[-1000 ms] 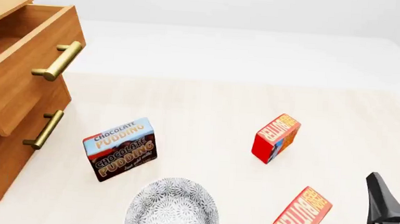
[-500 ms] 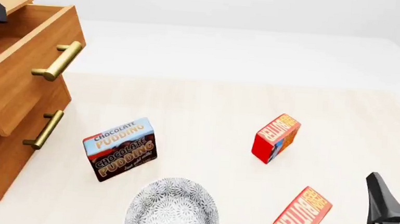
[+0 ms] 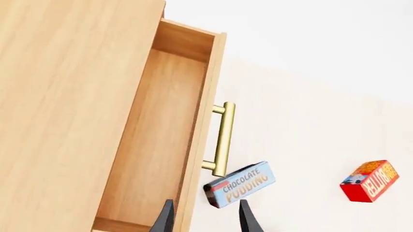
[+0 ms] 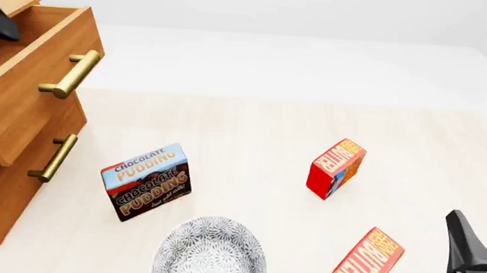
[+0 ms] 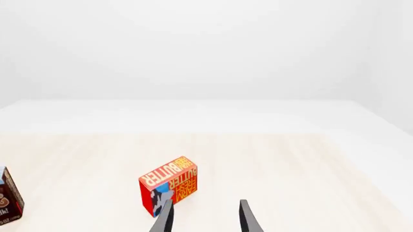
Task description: Put the butter at the front in the top drawer of the cabinet and close it.
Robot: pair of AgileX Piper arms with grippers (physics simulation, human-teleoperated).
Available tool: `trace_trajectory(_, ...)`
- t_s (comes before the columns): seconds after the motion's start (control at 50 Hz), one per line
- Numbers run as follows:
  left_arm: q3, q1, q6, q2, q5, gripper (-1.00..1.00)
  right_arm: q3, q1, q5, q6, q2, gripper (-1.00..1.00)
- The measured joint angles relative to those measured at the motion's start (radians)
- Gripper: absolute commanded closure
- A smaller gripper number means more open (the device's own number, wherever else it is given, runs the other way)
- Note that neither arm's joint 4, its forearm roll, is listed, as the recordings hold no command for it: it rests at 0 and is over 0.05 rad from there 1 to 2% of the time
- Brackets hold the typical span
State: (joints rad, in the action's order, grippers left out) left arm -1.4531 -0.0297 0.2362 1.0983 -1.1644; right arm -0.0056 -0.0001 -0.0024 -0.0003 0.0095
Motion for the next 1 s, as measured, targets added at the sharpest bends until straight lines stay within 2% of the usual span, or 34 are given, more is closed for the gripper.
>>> trace_trajectory(0.48,0.066,-0.034,0.006,0.015,0.042,-1.0,0.0,0.0,0.0,0.0,0.0,-1.0)
trace_trajectory(1.0,0.13,-0.013,0.025,0.087,0.138,-1.0,0.0,0.0,0.0,0.0,0.0,-1.0)
